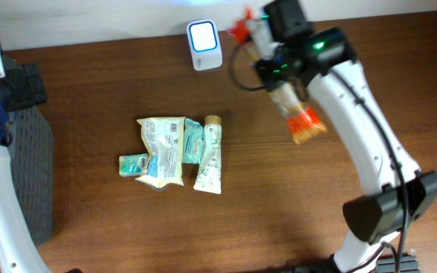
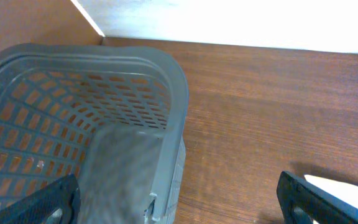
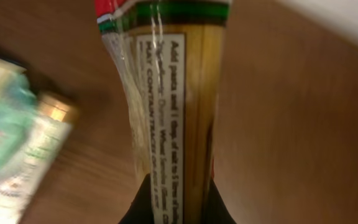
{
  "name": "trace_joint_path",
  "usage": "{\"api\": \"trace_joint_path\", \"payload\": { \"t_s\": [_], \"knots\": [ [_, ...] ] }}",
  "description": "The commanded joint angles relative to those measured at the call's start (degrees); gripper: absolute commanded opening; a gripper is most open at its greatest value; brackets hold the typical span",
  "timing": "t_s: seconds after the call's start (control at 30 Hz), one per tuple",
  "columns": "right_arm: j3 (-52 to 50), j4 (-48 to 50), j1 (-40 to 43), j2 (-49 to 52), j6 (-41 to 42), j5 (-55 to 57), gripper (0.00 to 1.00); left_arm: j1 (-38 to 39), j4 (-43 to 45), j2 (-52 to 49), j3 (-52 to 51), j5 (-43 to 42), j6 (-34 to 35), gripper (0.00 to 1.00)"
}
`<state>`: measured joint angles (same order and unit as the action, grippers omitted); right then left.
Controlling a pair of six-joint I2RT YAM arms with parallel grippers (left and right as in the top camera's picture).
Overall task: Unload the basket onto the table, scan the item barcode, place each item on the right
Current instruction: 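Carry the spaghetti pack to the scanner and hold it under it, then place the spaghetti pack at the table's right side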
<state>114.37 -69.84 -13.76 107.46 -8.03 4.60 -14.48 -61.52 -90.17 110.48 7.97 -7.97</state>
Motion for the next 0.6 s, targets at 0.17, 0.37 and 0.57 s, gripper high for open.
{"api": "trace_joint_path", "payload": {
  "t_s": [0.17, 0.37, 0.57],
  "knots": [
    [-15.4, 0.9, 23.5, 6.3, -0.9, -6.0, 0.04, -0.2, 0.1, 0.2, 0.3, 0.0, -0.9, 0.99],
    [-16.2, 3.3, 29.2, 8.2, -4.0, -13.4, 0.27, -0.2, 0.1, 0.2, 0.3, 0.0, -0.9, 0.99],
    [-13.4, 2.6, 29.0, 8.1, -3.9, -21.6, 0.61, -0.2, 0.1, 0.2, 0.3, 0.0, -0.9, 0.99]
  ]
}}
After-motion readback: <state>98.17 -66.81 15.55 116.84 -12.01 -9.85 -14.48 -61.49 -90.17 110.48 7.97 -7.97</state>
